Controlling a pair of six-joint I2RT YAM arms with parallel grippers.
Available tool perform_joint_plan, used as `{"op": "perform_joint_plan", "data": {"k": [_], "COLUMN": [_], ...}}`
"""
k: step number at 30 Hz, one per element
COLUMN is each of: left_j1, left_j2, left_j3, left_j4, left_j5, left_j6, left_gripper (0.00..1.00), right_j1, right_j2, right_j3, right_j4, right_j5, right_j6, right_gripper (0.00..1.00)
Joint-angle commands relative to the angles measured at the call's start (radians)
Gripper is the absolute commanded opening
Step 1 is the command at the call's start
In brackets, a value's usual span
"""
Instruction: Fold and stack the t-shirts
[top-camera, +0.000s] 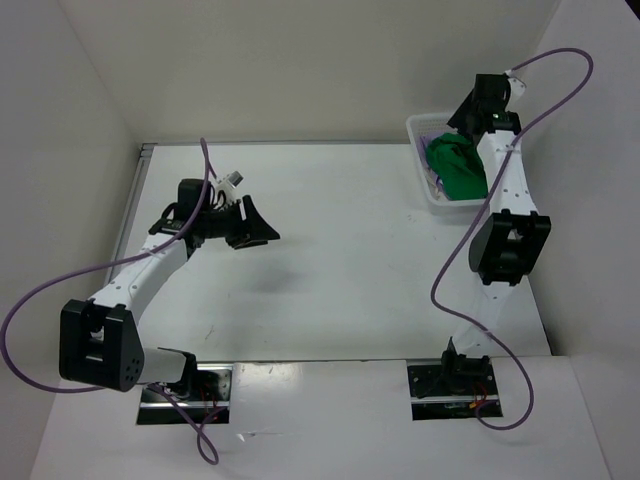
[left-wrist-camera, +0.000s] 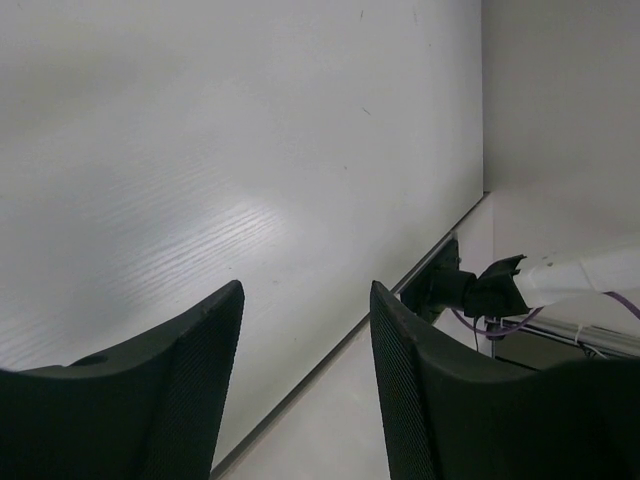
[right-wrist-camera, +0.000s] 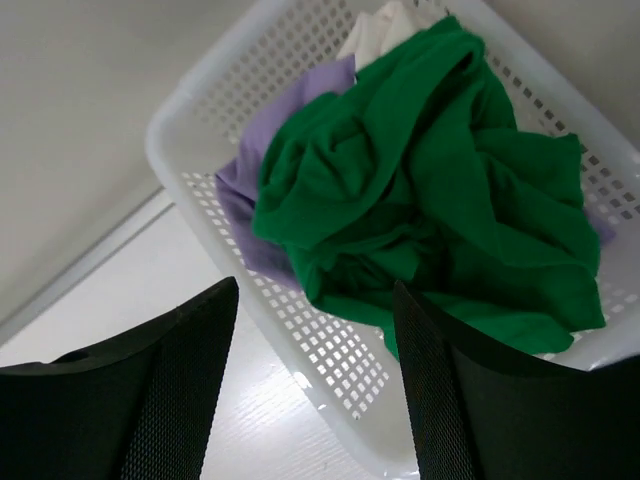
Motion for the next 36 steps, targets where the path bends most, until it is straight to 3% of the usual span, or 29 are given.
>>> {"op": "perform_joint_plan", "data": {"k": [1,9,12,13,16,19,22,26,30,34,36], "left_j1": [-0.001,-0.001,-0.001,-0.001,-0.001,-0.001,-0.001,-0.001,-0.001,0.043,0.086], "left_j2": [-0.016,0.004,0.004,0.004,0.022,0.033,0.056,0.077,0.099,0.12,0.12], "left_j3": [-0.006,-0.017,-0.017,-0.017,0.006,0.041,0.092,0.152,0.236,0.287,0.299], "left_j4": [0.015,0.044,0.044,0.044,0.044,0.044,0.044,0.054,0.032,0.023,0.032], "left_j5": [0.013,0.004,-0.017,-0.028,-0.039,-0.048,-0.057,-0.057,-0.077,-0.088,-0.088], "left_j6": [0.036,0.004,0.004,0.004,0.004,0.004,0.004,-0.005,-0.015,-0.051,-0.071], "left_gripper": [0.62,0.62,0.62,0.62,0.62,0.61,0.61,0.61,0.61,0.63,0.63], "right_j1": [0.009,0.009,0.009,0.009,0.009,0.009,0.009,0.009,0.034,0.108,0.172], "right_j2": [0.083,0.156,0.179,0.189,0.214,0.127,0.019,-0.056,-0.246,-0.255,-0.255], "right_j3": [0.069,0.085,0.089,0.101,0.151,0.108,0.097,0.247,0.236,0.396,0.382], "right_j4": [-0.06,-0.031,-0.021,-0.021,-0.051,0.023,0.086,0.012,0.189,0.294,0.345], "right_j5": [0.0,-0.06,-0.085,-0.085,-0.096,-0.16,-0.185,-0.338,-0.572,-0.789,-0.803], "right_j6": [-0.076,-0.1,-0.11,-0.11,-0.1,-0.077,-0.067,-0.027,0.085,0.247,0.277], "right_gripper": [0.69,0.66,0.59,0.53,0.2,0.08,0.01,0.0,0.0,0.0,0.0]}}
